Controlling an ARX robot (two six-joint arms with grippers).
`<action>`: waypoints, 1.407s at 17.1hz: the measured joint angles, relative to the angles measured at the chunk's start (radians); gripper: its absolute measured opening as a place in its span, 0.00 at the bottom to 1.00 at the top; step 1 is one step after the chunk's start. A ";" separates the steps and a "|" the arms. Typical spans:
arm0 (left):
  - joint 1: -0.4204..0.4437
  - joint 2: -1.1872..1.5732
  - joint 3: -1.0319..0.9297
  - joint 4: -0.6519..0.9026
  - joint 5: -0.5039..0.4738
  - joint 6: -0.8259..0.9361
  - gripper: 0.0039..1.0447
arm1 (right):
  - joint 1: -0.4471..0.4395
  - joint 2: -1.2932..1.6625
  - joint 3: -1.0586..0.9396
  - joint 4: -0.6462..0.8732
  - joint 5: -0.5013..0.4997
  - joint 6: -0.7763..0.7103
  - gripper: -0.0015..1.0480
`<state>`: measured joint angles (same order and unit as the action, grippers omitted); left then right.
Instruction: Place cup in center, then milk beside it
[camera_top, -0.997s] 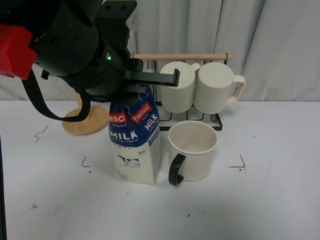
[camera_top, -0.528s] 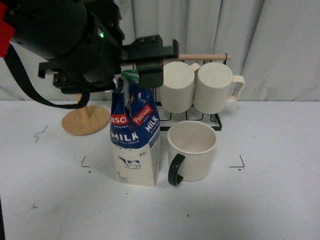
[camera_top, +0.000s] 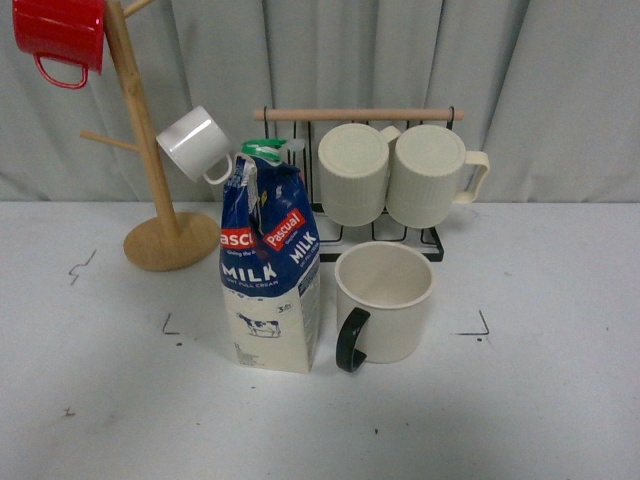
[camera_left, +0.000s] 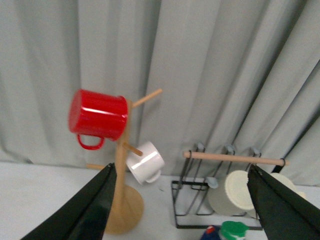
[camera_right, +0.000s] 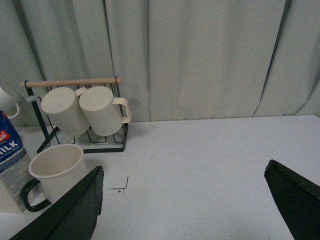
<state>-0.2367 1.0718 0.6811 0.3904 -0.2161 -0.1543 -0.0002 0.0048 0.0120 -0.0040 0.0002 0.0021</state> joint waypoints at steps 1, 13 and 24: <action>0.021 -0.055 -0.076 0.056 0.001 0.055 0.64 | 0.000 0.000 0.000 0.001 0.000 0.000 0.94; 0.243 -0.405 -0.536 0.132 0.201 0.139 0.01 | 0.000 0.000 0.000 0.000 0.000 0.000 0.94; 0.234 -0.684 -0.670 0.010 0.216 0.140 0.01 | 0.000 0.000 0.000 0.001 0.000 0.000 0.94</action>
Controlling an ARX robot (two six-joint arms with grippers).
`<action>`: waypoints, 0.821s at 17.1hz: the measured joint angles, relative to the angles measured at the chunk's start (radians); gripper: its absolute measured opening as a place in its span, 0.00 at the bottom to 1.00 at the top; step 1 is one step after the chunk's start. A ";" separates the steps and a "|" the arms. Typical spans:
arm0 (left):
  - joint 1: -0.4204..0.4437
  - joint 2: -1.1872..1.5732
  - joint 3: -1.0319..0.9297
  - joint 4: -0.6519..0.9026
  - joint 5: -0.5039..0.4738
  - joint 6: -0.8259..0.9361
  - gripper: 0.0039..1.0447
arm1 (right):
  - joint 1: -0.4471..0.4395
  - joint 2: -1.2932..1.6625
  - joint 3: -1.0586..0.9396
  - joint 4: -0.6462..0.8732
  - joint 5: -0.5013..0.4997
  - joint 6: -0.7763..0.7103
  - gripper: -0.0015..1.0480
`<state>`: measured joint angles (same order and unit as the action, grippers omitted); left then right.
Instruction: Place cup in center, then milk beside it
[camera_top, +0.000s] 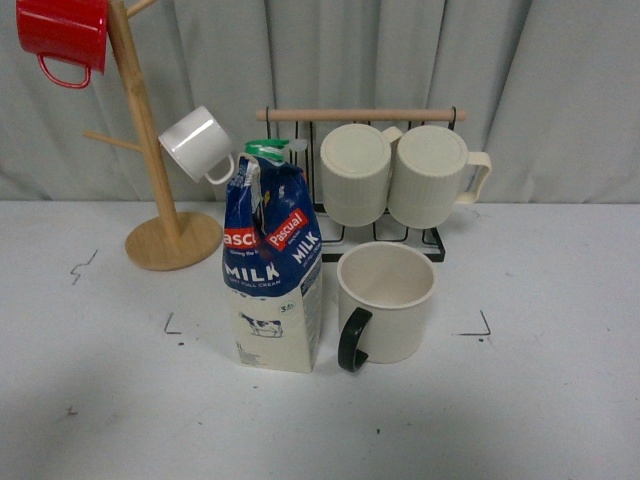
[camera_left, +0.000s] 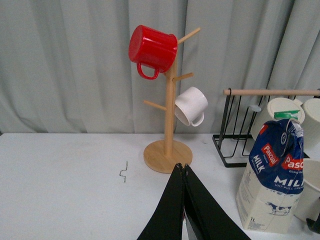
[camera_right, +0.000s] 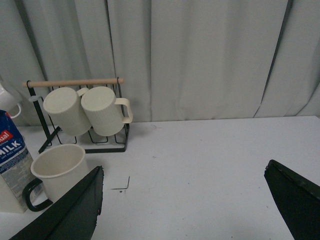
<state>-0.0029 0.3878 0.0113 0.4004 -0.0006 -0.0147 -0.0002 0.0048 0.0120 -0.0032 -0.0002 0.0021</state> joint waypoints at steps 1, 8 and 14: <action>0.000 -0.021 0.000 -0.042 0.000 0.000 0.01 | 0.000 0.000 0.000 0.000 0.000 0.000 0.94; 0.000 -0.186 0.000 -0.197 0.000 0.000 0.01 | 0.000 0.000 0.000 0.000 0.000 0.000 0.94; 0.000 -0.380 0.000 -0.411 -0.001 0.000 0.01 | 0.000 0.000 0.000 0.000 0.000 0.000 0.94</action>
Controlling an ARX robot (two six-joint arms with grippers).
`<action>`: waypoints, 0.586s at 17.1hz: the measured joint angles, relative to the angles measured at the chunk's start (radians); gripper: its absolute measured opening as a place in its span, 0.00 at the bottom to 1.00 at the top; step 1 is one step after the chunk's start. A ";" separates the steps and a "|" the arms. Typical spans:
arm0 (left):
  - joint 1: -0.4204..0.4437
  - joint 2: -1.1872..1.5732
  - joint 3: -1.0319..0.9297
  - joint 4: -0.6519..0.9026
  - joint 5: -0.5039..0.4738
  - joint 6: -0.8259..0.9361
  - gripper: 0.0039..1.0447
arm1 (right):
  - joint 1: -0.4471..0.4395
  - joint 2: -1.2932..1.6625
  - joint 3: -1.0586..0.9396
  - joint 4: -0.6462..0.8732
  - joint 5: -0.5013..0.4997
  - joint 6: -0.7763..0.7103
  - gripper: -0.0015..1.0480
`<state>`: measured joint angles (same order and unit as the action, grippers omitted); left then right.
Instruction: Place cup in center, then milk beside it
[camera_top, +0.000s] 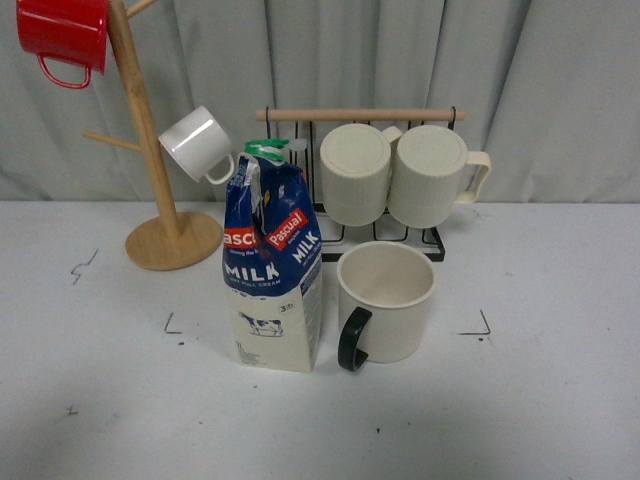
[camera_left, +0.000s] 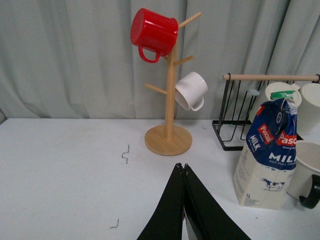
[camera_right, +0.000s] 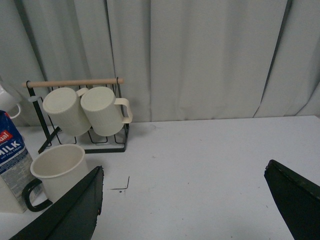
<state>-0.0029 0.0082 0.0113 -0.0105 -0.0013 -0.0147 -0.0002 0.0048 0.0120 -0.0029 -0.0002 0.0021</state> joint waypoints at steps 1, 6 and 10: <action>0.000 0.000 0.000 0.005 0.002 0.000 0.01 | 0.000 0.000 0.000 0.000 0.000 0.000 0.94; 0.000 0.000 0.000 0.007 0.001 0.000 0.52 | 0.000 0.000 0.000 0.000 0.000 0.000 0.94; 0.000 0.000 0.000 0.007 0.001 0.001 0.96 | 0.000 0.000 0.000 0.000 0.000 0.000 0.94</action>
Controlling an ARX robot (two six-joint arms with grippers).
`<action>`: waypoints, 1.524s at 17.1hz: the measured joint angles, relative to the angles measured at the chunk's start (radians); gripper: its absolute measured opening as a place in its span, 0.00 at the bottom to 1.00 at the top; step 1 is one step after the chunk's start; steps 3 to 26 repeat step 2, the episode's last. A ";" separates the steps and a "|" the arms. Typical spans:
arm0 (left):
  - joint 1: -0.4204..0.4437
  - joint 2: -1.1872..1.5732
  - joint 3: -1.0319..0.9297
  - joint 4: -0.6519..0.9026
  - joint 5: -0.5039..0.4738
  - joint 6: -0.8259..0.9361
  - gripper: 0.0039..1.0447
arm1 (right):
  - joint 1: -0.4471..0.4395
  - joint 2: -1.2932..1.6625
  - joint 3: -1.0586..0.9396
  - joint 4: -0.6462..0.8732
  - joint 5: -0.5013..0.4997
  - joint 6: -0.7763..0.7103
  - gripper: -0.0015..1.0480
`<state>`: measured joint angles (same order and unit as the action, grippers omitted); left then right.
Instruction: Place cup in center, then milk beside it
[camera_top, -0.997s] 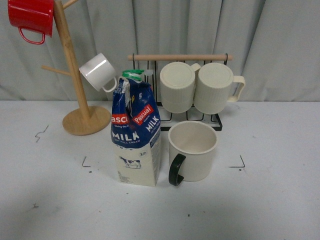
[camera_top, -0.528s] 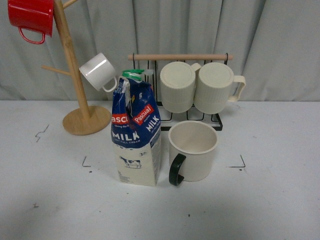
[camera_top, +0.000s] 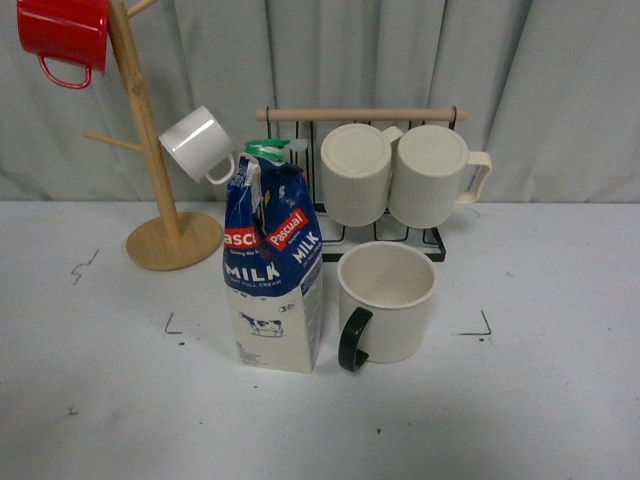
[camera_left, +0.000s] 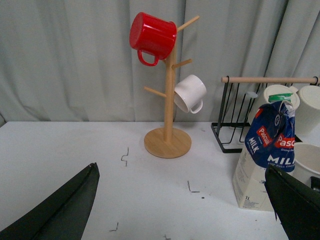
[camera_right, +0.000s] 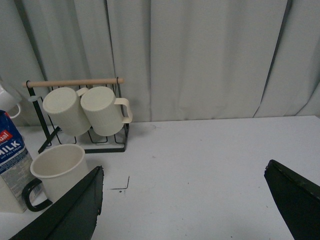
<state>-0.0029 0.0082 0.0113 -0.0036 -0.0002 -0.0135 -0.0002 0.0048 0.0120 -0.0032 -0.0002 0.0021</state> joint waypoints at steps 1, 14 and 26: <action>0.000 0.000 0.000 0.000 0.000 0.000 0.93 | 0.000 0.000 0.000 0.000 0.000 0.000 0.94; 0.000 0.000 0.000 0.000 0.000 0.000 0.94 | 0.000 0.000 0.000 0.000 0.000 0.000 0.94; 0.000 0.000 0.000 0.000 0.000 0.000 0.94 | 0.000 0.000 0.000 0.000 0.000 0.000 0.94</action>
